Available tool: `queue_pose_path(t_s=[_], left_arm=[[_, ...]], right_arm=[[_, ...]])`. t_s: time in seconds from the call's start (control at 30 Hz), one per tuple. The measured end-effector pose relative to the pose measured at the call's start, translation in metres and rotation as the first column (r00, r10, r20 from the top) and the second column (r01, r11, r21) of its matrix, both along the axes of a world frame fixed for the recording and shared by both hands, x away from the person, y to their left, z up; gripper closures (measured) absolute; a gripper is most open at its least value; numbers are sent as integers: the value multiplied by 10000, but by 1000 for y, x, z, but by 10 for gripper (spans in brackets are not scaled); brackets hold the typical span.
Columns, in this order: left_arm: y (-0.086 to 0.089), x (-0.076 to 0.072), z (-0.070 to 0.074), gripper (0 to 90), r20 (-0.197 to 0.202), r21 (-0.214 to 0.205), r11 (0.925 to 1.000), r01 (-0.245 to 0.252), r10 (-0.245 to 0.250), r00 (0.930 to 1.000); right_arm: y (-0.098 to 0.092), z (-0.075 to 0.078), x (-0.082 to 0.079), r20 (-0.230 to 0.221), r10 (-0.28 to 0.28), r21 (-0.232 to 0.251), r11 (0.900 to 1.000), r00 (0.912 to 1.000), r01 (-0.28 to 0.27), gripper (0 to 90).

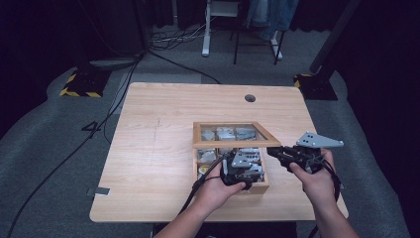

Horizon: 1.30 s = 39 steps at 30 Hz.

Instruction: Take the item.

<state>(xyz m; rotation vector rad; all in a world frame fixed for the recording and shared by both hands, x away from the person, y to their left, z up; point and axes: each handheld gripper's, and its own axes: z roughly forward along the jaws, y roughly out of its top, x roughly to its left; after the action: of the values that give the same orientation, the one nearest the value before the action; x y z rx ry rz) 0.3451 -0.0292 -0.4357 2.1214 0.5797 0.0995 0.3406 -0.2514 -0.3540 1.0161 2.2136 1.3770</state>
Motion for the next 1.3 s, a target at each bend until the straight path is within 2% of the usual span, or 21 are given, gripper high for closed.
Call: queue_pose_path(t_s=[0.07, 0.17, 0.2, 0.23, 0.27, 0.37, 0.57, 0.67, 0.77, 0.8, 0.97, 1.3], left_arm=[[-3, 2, -3, 596, -290, 100, 9999, 127, -124, 9995], [-4, 3, -5, 641, -510, 178, 9996, 210, -201, 9985], [-5, 5, -6, 706, -639, 177, 9997, 193, -182, 9978], [-5, 5, -6, 751, -639, 177, 9997, 193, -182, 9978], [-4, 5, -6, 751, -668, 257, 9995, 190, -172, 9976], [-3, 6, -6, 879, -641, 226, 9995, 198, -184, 9978], [-3, 2, -4, 896, -250, 407, 9984, 393, -383, 9990], [-1, 0, 3, 898, -14, 211, 9988, 445, -445, 9990], [0, -3, 7, 898, 4, 98, 9992, 383, -383, 9993], [1, -3, 12, 898, 215, 7, 9991, 430, -430, 9988], [4, -6, 19, 898, 187, -193, 9989, 425, -421, 9989], [12, -12, 37, 899, 546, -551, 9974, 464, -434, 9976]], right_arm=[[0, 1, 0, 12, -7, 27, 10000, 10000, 7, 783], [0, 1, -1, 24, -9, 29, 10000, 10000, 9, 783], [0, 1, -1, 17, -5, 37, 10000, 10000, 5, 783], [0, 1, -1, 17, -5, 37, 10000, 10000, 5, 783], [0, 1, -1, 14, -4, 42, 10000, 10000, 4, 783], [0, 1, 0, 12, 6, 46, 10000, 10000, -6, 783], [0, 1, -1, 21, -5, 37, 10000, 10000, 5, 783], [0, 1, -1, 31, -11, 32, 10000, 10000, 11, 784], [0, 1, 0, 28, -10, 39, 10000, 10000, 10, 783], [0, 1, 0, 26, -11, 44, 10000, 10000, 11, 784], [0, 1, 0, 19, -5, 49, 10000, 10000, 5, 784], [-1, 1, 0, -3, 13, 69, 10000, 10000, -13, 784]])
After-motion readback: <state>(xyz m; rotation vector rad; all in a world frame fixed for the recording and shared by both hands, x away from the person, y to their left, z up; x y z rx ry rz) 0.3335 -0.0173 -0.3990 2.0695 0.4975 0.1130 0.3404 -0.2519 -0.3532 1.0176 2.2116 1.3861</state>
